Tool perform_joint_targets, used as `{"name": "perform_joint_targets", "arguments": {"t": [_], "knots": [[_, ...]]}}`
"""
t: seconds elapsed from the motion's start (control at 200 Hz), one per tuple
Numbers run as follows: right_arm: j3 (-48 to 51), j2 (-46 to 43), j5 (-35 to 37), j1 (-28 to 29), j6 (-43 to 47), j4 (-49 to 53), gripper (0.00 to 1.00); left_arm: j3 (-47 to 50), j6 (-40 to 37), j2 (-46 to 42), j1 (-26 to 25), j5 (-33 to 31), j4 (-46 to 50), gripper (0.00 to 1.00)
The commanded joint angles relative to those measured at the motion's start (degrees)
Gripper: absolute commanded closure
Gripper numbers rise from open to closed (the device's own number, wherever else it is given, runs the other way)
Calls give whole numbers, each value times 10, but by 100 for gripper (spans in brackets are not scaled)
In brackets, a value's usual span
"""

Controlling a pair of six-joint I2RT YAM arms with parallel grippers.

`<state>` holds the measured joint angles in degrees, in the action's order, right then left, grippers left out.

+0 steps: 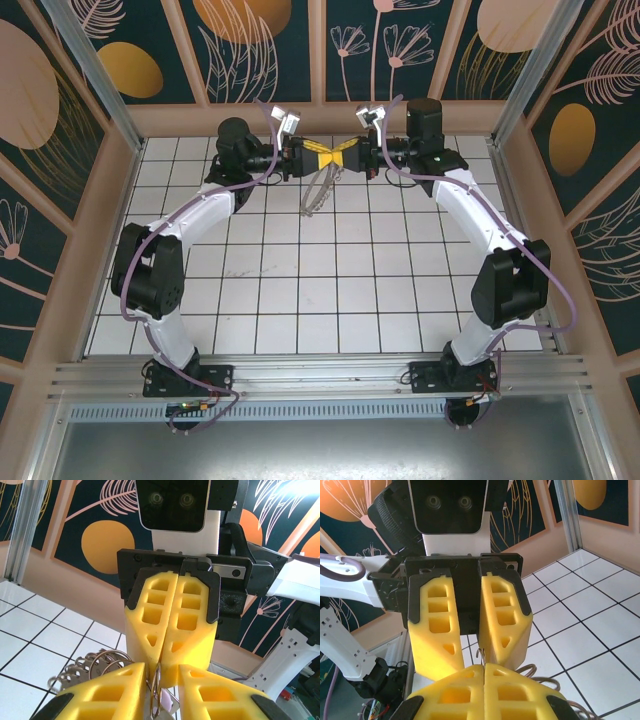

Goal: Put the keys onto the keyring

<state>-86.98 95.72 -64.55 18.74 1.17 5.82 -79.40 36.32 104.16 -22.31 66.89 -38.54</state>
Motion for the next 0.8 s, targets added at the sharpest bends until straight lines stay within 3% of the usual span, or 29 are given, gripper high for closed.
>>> {"name": "perform_joint_targets", "arguments": {"t": [0.0,0.641,0.796], "knots": [[-6,-23,-17,5,15,-8,100,-15,3,4,-6,-2,-28,77],[2,-30,-7,-6,21,-2,100,-1,-15,-12,0,-15,-27,78],[7,-30,-6,-8,21,-3,100,0,-16,-13,0,-16,-28,82]]}}
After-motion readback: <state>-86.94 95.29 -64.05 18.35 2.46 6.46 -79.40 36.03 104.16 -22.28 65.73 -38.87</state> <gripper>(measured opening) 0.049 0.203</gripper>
